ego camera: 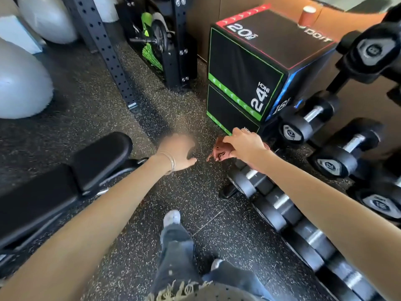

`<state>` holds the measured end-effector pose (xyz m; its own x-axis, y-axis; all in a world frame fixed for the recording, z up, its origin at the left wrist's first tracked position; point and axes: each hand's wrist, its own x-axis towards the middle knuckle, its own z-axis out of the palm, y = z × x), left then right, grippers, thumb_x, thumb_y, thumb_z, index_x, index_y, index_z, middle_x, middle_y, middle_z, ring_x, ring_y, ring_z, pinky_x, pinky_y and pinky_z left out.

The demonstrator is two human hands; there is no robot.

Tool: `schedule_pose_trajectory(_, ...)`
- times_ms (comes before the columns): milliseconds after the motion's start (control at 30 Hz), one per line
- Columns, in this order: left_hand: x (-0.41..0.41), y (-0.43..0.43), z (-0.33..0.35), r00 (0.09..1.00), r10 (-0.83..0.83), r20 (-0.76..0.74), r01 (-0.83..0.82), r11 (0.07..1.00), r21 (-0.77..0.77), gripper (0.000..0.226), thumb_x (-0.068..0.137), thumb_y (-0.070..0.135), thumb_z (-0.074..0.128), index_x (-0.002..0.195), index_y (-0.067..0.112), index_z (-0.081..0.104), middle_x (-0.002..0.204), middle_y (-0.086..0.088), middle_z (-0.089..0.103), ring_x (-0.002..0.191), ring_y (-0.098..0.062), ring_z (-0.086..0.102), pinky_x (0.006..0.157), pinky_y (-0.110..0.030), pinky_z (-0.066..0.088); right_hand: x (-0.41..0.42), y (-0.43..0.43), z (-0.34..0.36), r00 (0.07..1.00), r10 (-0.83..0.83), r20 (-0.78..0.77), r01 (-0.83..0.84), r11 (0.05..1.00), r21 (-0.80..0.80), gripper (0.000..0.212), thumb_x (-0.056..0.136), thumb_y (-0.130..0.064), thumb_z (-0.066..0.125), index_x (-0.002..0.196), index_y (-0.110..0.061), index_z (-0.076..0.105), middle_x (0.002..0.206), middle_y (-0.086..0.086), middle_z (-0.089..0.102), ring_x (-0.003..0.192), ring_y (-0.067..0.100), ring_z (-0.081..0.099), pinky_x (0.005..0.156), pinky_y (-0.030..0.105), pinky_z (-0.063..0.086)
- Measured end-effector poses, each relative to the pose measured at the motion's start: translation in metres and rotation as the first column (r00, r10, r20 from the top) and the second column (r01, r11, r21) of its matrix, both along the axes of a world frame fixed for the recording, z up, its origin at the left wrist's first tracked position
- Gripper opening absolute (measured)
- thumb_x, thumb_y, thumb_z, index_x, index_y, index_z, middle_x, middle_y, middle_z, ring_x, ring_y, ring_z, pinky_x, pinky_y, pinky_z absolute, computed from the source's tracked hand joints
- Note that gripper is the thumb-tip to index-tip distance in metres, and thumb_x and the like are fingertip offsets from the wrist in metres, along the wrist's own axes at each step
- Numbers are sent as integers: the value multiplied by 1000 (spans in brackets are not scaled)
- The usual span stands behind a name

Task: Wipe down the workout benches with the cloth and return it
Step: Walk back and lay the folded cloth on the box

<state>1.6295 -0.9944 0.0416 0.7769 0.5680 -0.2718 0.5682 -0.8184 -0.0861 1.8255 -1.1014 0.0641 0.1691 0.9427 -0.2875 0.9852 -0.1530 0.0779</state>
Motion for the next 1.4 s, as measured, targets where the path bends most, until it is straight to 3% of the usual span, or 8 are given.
schedule_pose_trajectory(433, 47, 243, 10, 989, -143, -22, 144, 988, 46, 60, 88, 58, 39, 139, 26, 36, 142, -6, 40, 128, -29, 36, 102, -45, 36, 38, 179, 9, 971, -238, -4, 238, 970, 52, 45, 88, -36, 62, 130, -29, 46, 111, 8, 47, 109, 28, 49, 80, 39, 47)
schedule_pose_trajectory(667, 112, 298, -3, 957, -288, -34, 289, 957, 27, 62, 88, 60, 39, 139, 26, 36, 140, -7, 43, 126, -29, 39, 100, -44, 38, 78, 222, 1, 933, -357, -38, 357, 934, 3, 48, 88, -38, 62, 132, -30, 45, 113, 7, 49, 109, 28, 50, 81, 39, 49)
schedule_pose_trajectory(967, 225, 384, -20, 922, -379, -76, 380, 925, -6, 60, 88, 58, 40, 139, 25, 36, 140, -6, 42, 127, -28, 38, 101, -43, 37, 201, 290, -20, 895, -443, -59, 442, 897, -26, 48, 88, -37, 63, 132, -34, 45, 112, 6, 47, 111, 29, 49, 80, 41, 51)
schedule_pose_trajectory(1400, 436, 467, -8, 870, -492, 9, 492, 870, -17, 58, 89, 55, 43, 138, 24, 39, 137, -6, 45, 126, -29, 38, 99, -42, 40, 379, 389, -1, 849, -525, -57, 525, 851, -8, 48, 89, -37, 61, 134, -34, 45, 121, 8, 46, 118, 29, 46, 89, 40, 46)
